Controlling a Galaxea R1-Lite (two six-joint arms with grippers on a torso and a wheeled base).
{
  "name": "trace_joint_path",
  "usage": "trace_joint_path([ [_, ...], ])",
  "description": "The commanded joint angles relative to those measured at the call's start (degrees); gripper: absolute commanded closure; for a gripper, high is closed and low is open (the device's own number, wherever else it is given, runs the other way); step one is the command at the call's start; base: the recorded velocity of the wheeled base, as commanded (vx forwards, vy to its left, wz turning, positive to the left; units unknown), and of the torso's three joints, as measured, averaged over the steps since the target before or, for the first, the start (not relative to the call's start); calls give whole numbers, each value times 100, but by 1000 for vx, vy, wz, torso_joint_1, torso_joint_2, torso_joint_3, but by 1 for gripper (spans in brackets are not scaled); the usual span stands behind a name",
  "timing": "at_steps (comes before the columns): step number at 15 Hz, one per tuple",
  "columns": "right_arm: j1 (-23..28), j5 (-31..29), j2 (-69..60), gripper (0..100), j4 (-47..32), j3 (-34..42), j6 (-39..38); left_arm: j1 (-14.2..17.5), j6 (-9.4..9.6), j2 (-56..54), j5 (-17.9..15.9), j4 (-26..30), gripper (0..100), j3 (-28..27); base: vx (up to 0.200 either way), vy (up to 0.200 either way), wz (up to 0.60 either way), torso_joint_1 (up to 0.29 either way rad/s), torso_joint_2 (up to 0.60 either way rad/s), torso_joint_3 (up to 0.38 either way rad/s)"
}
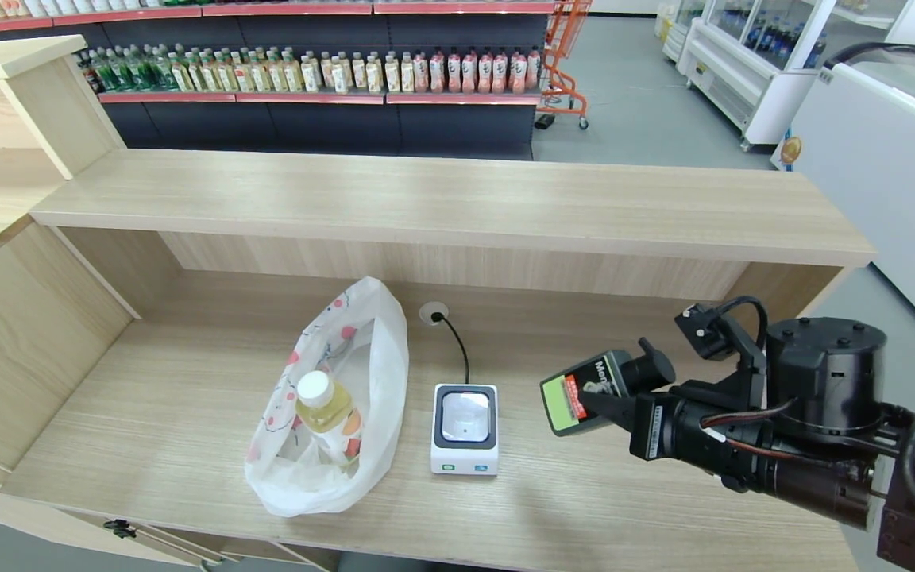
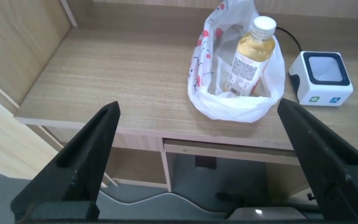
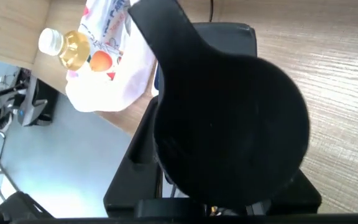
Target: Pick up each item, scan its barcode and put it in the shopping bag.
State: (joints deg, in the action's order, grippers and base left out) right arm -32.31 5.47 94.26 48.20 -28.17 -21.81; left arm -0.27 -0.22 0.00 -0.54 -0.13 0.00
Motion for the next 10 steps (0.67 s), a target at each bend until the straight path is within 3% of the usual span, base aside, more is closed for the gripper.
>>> trace_joint_path([
  [1, -39, 6, 49, 100, 5, -13, 1, 0, -4, 9, 1, -4, 0, 0, 0, 200, 0, -7, -2, 7],
  [9, 75, -178, 559, 100, 23, -127, 63, 0, 4, 9, -8, -4, 0, 0, 0, 200, 0, 7, 2, -1],
  [10, 216, -222, 734, 100, 23, -277, 133, 0, 4, 0, -8, -4, 0, 0, 0, 0, 0, 0, 0, 0],
])
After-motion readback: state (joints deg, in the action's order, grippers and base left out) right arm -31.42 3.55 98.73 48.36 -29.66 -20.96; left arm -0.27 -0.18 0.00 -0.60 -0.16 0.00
